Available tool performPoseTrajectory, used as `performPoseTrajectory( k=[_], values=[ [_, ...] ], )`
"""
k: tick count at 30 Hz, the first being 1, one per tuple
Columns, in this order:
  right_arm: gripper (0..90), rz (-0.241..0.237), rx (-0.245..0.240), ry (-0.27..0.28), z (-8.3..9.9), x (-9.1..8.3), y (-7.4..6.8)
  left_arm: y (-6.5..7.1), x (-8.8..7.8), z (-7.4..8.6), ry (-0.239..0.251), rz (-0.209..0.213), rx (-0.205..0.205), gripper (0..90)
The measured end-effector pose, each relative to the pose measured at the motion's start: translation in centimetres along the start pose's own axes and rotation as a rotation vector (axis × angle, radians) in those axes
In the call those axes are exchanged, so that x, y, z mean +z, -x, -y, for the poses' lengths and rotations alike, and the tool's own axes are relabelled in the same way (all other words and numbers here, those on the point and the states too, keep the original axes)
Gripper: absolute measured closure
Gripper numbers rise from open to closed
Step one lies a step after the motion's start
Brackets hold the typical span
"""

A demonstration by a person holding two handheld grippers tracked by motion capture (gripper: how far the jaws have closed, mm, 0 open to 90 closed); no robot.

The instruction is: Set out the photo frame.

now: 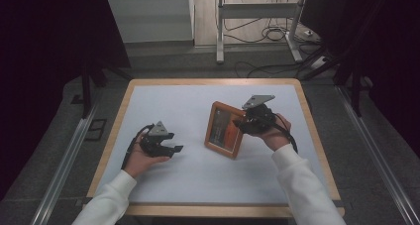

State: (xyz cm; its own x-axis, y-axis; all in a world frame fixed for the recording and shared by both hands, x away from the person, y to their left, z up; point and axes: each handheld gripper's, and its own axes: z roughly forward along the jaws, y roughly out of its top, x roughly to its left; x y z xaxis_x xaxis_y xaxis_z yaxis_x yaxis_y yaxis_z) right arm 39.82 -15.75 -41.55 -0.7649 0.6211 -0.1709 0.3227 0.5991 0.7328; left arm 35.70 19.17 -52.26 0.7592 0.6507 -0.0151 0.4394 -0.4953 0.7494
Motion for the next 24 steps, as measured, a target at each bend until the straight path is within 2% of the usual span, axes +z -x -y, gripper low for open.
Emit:
performPoseTrajectory(
  k=[6, 8, 10, 12, 16, 21, 24],
  values=[
    [44.6, 0.008, -0.003, -0.001, 0.1, 0.1, -0.1, 0.1, 0.0, 0.0, -0.002, 0.001, 0.001, 33.9],
    [40.6, 0.019, -0.006, 0.001, 0.2, 0.0, -0.1, 0.1, 0.0, 0.0, -0.003, 0.001, 0.003, 33.7],
    [33.0, 0.035, 0.001, 0.011, 0.4, -0.1, -0.2, 0.0, 0.0, 0.0, -0.003, 0.002, 0.003, 33.5],
    [25.2, 0.040, 0.031, 0.032, 0.6, -0.3, -0.1, 0.0, 0.0, 0.0, -0.004, 0.002, 0.000, 33.3],
    [18.4, 0.074, 0.093, 0.080, 1.3, -1.4, -0.1, 0.0, 0.0, 0.0, -0.002, 0.001, -0.001, 32.9],
    [15.9, 0.085, 0.130, 0.120, 2.2, -2.9, -0.3, 0.2, 0.0, -0.1, -0.003, 0.001, -0.002, 32.6],
    [16.0, 0.067, 0.151, 0.146, 3.1, -3.9, -0.7, 0.2, -0.1, -0.1, 0.000, -0.001, -0.001, 32.5]
  ],
)
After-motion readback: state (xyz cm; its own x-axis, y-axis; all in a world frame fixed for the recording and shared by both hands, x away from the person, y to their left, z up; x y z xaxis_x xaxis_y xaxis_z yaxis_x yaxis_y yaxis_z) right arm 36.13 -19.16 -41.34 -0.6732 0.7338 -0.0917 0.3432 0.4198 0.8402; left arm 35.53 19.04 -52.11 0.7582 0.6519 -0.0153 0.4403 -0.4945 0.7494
